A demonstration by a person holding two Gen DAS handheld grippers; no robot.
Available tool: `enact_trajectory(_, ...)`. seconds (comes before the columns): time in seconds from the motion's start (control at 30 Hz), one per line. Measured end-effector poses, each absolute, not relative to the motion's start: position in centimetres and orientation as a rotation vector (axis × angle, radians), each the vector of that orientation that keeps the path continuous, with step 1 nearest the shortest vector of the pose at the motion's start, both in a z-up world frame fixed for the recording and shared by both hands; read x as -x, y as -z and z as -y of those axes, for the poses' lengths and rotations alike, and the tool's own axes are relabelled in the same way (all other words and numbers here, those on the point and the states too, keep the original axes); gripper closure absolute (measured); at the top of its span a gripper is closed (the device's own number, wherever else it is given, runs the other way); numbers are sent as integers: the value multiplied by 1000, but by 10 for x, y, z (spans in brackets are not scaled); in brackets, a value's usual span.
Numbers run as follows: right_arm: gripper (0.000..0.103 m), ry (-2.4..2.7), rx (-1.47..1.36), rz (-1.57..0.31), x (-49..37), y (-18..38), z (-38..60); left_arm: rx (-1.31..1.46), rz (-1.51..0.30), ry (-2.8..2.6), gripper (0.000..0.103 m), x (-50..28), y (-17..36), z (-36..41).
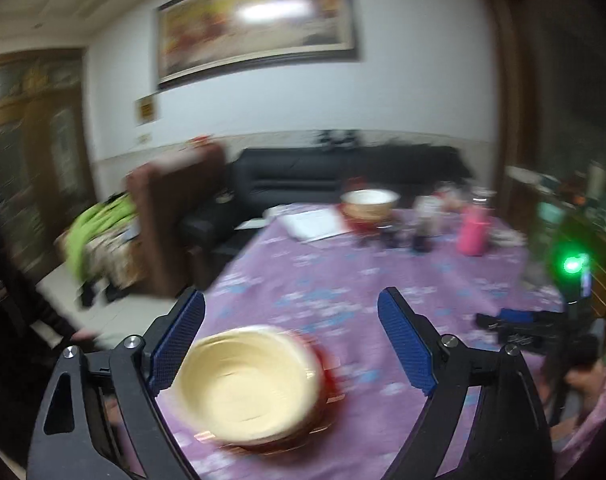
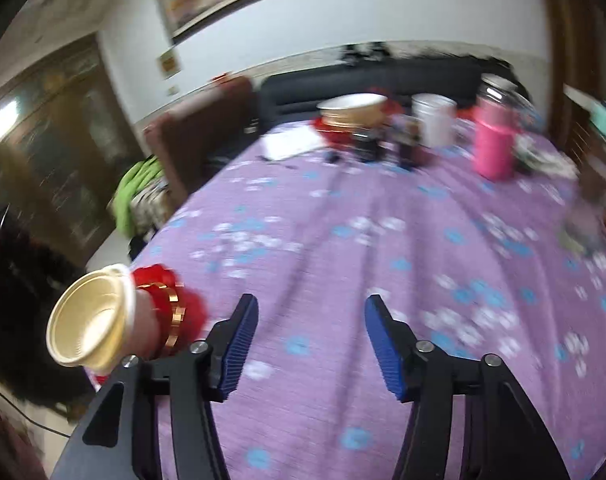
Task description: Organize plates and bowls
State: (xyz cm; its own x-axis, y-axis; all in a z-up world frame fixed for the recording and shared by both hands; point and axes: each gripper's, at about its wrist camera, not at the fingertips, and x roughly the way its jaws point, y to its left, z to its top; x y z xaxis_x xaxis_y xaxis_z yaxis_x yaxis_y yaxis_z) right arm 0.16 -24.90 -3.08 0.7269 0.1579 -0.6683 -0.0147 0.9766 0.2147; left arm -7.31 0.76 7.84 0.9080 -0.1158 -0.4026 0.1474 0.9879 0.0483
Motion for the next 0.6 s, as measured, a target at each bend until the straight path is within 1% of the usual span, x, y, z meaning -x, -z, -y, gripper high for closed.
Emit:
enact_trajectory(0.13,42,-28,-237,-758,14,37,285,-104,-505,285,14,51,-57,43)
enact_trajectory(0.23,42,-24,-244,-719,24,32,295,-89,-567,276,14,38,-41,50)
enact_trajectory(0.3,40,-63,-256,-671,30,23,291,-86,-582,213,14,35,-37,46)
enact_trajectory(0.4,37,-159,-265,-603,37,15,274,-73,-534,72,14,42,-39,30)
enact_trajectory(0.6,37,-354,-260,-521,36,9,220,-20,-486,-43,14,56,-45,-16)
